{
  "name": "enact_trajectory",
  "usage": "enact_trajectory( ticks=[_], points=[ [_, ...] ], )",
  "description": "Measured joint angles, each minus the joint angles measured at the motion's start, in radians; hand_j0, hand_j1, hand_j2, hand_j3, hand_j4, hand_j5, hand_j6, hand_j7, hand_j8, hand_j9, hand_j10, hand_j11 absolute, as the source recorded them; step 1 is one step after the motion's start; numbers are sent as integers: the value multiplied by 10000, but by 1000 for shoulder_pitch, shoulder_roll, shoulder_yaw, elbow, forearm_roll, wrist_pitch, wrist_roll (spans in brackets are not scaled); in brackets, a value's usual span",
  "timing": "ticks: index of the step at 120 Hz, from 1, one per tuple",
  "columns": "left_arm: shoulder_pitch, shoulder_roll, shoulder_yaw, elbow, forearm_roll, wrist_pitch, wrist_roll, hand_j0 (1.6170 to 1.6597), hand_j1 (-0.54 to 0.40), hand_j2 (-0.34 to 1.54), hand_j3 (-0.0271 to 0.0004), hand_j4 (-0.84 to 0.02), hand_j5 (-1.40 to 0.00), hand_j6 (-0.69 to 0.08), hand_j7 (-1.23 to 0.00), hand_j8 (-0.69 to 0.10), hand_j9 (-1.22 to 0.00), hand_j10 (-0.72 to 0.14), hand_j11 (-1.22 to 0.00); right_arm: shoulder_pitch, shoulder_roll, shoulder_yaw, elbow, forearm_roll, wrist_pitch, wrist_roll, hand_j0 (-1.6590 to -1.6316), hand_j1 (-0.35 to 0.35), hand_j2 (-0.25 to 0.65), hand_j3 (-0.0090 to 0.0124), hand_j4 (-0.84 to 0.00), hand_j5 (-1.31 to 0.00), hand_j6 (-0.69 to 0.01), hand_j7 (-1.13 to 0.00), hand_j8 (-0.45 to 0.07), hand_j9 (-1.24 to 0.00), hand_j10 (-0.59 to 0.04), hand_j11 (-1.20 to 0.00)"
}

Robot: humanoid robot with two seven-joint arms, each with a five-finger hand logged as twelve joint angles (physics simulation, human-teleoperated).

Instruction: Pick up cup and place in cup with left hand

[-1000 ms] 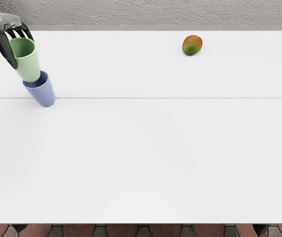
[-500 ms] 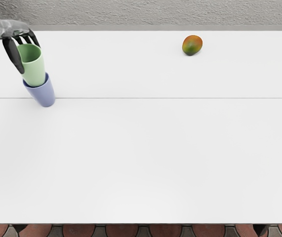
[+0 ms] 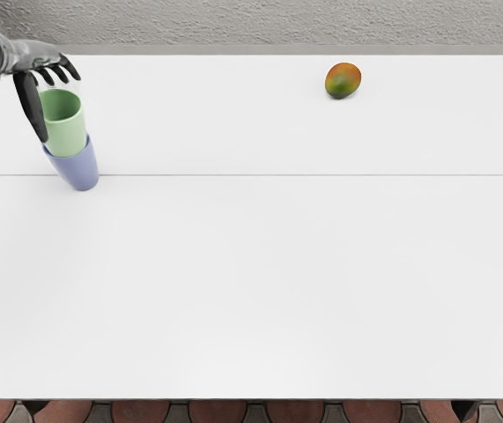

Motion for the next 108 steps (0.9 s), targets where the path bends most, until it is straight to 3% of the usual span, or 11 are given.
enact_trajectory(
  ticks=[29,50,64,71,81,95,108],
  points=[
    [-4,-21,0,-20,-4,7,0,16578,2845,98,0,-692,-875,-612,-857,-651,-868,-688,-867,0,0,0,0,0,0,0,-16581,-3114,-64,0,-313,-407,-312,-407,-312,-407,-312,-407],
    [-11,-92,-2,-109,-37,10,0,16579,3222,47,0,-316,-374,-289,-366,-303,-369,-310,-368,0,0,0,0,0,0,0,-16581,-3115,-64,0,-312,-406,-312,-406,-312,-406,-312,-406],
    [1,-78,-3,-236,-163,6,0,16580,3342,30,0,-191,-213,-179,-208,-186,-209,-185,-208,0,0,0,0,0,0,0,-16581,-3114,-64,0,-313,-407,-312,-407,-312,-407,-312,-407],
    [48,-29,-5,-315,-277,1,0,16580,3378,21,0,-150,-161,-144,-156,-148,-157,-145,-156,0,0,-1,-1,0,0,0,-16581,-3114,-64,0,-314,-408,-314,-408,-314,-408,-314,-408],
    [72,46,-5,-391,-502,-70,0,16580,3418,16,0,-106,-108,-104,-105,-106,-105,-101,-104,-1,0,-2,-3,0,0,-1,-16581,-3113,-64,0,-314,-408,-314,-408,-314,-408,-314,-408],
    [194,184,-8,-436,-765,-120,0,16580,3452,12,0,-67,-62,-69,-60,-69,-60,-63,-59,-2,0,-4,-3,0,0,-1,-16581,-3112,-64,0,-314,-409,-314,-409,-314,-409,-314,-409],
    [323,272,-45,-450,-872,-136,0,16580,3471,8,0,-52,-38,-55,-36,-54,-35,-47,-35,-3,0,-4,-3,0,0,-1,-16581,-3112,-64,0,-314,-409,-314,-409,-314,-409,-314,-409]
  ],
)
